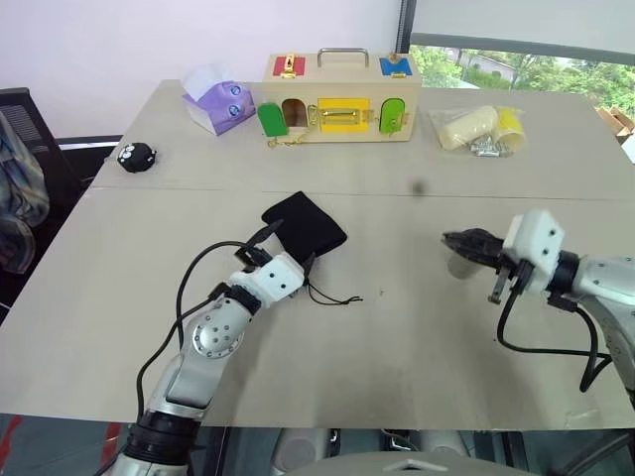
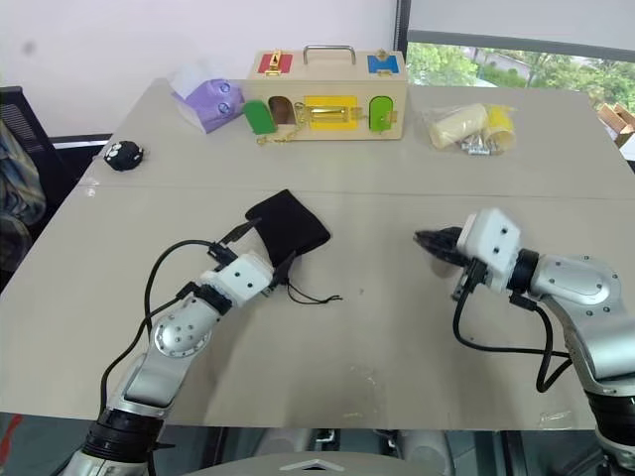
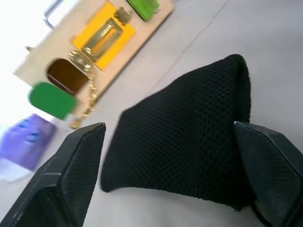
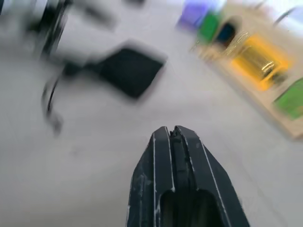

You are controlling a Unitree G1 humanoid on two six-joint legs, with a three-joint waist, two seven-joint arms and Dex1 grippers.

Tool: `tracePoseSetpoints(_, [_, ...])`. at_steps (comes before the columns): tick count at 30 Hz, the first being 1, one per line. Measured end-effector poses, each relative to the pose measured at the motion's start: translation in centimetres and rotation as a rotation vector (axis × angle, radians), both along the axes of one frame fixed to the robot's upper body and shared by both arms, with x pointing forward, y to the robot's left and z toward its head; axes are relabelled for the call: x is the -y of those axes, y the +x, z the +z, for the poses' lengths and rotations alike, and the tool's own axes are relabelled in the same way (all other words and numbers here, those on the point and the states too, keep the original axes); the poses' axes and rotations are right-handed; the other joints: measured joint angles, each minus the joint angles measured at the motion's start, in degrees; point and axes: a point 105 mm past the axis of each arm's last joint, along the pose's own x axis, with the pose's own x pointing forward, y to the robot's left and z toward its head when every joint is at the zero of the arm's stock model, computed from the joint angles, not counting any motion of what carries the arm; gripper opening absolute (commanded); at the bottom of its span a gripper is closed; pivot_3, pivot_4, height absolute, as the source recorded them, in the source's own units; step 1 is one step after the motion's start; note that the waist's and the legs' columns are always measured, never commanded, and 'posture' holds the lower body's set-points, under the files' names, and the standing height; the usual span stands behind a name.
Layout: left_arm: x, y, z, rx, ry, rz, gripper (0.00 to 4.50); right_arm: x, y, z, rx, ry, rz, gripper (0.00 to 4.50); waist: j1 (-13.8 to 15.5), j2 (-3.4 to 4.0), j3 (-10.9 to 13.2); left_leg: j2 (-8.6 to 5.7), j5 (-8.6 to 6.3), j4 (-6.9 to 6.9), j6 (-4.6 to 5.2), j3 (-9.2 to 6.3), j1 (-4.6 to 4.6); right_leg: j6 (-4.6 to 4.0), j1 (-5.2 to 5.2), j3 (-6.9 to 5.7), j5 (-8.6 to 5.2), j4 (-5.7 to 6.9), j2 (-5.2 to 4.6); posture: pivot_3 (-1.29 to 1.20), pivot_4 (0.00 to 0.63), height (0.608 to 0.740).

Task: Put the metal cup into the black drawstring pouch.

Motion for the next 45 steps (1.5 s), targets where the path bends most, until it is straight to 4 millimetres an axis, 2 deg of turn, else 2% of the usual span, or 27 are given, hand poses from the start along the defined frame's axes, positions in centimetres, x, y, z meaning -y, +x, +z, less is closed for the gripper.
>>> tracePoseSetpoints(5, [0.4, -0.6, -0.3, 0.012, 0.024, -0.003, 4.46, 0.5, -0.5, -1.1, -0.070, -0.012, -0.031, 0.00, -0.2, 0.00, 0.0, -0.02, -0.05, 0.00, 0.08, 0.03, 0.01, 0.00, 0.00, 0.00, 0.00, -0.02, -0.06, 0.00, 0.150, 0.740])
tracePoseSetpoints(15, [0.6, -0.5, -0.3, 0.016, 0.007, 0.044, 4.46, 1.3, -0.6, -1.0, -0.089, -0.039, -0.054, 0.00, -0.1, 0.03, 0.0, -0.03, -0.05, 0.00, 0.09, 0.05, 0.02, 0.01, 0.00, -0.01, 0.00, 0.00, -0.06, 0.00, 0.150, 0.740])
tracePoseSetpoints(22, [0.5, -0.2, -0.4, 0.010, 0.023, 0.066, 4.46, -0.1, -1.7, -0.4, -0.111, 0.035, 0.018, 0.00, -0.2, 0.03, 0.0, -0.02, -0.07, -0.01, 0.12, 0.05, 0.03, 0.01, 0.00, -0.02, 0.00, 0.03, -0.04, 0.00, 0.150, 0.740])
tracePoseSetpoints(34, [0.3, 0.3, -0.8, -0.061, 0.012, 0.071, 4.46, -0.4, -3.3, -1.4, -0.165, -0.014, 0.090, 0.00, -0.1, 0.17, -0.2, -0.02, -0.10, -0.01, 0.16, 0.05, 0.09, 0.01, 0.02, -0.01, 0.00, 0.04, -0.04, 0.00, 0.150, 0.740])
tracePoseSetpoints(35, [0.3, 0.3, -1.0, -0.068, 0.013, 0.075, 3.96, -0.3, -3.3, -1.4, -0.163, -0.017, 0.089, 0.00, -0.1, 0.17, -0.2, -0.02, -0.10, -0.01, 0.18, 0.05, 0.09, 0.01, 0.02, -0.01, 0.00, 0.05, -0.04, 0.00, 0.150, 0.740])
tracePoseSetpoints(37, [0.6, 0.3, -1.2, -0.081, 0.014, 0.069, 3.31, -0.3, -3.3, -1.5, -0.162, -0.020, 0.088, 0.00, -0.1, 0.17, -0.2, -0.02, -0.10, -0.01, 0.17, 0.05, 0.10, 0.01, 0.02, -0.01, 0.00, 0.06, -0.04, 0.00, 0.150, 0.740])
tracePoseSetpoints(40, [0.9, 0.1, -1.9, -0.104, 0.024, 0.060, 1.79, -0.3, -3.4, -1.6, -0.159, -0.022, 0.088, 0.00, -0.3, 0.17, -0.2, -0.02, -0.09, -0.02, 0.16, 0.05, 0.10, 0.01, 0.02, 0.00, 0.00, 0.06, -0.04, 0.00, 0.150, 0.740])
tracePoseSetpoints(42, [0.7, 0.1, -2.0, -0.105, 0.030, 0.073, 0.93, -0.3, -3.4, -1.6, -0.159, -0.022, 0.088, 0.00, -0.3, 0.17, -0.2, -0.02, -0.09, -0.02, 0.15, 0.04, 0.10, 0.01, 0.01, 0.00, -0.01, 0.06, -0.03, 0.00, 0.150, 0.740])
tracePoseSetpoints(43, [0.6, 0.2, -1.9, -0.100, 0.032, 0.080, 0.73, -0.2, -3.4, -1.7, -0.160, -0.024, 0.086, 0.00, -0.2, 0.24, -0.3, -0.02, -0.08, -0.02, 0.14, 0.04, 0.10, 0.01, 0.01, 0.00, -0.01, 0.06, -0.03, 0.00, 0.150, 0.740])
tracePoseSetpoints(44, [0.5, 0.2, -1.8, -0.097, 0.031, 0.087, 0.13, -0.2, -3.4, -1.7, -0.160, -0.024, 0.085, 0.00, -0.2, 0.29, -0.3, -0.02, -0.08, -0.02, 0.14, 0.04, 0.10, 0.01, 0.02, 0.00, -0.01, 0.05, -0.03, 0.00, 0.150, 0.740])
tracePoseSetpoints(45, [0.3, 0.3, -1.6, -0.091, 0.028, 0.093, 0.06, -0.2, -3.4, -1.7, -0.160, -0.024, 0.084, 0.00, -0.2, 0.31, -0.3, -0.02, -0.09, -0.02, 0.15, 0.05, 0.10, 0.01, 0.02, 0.00, 0.00, 0.05, -0.04, 0.00, 0.150, 0.740])
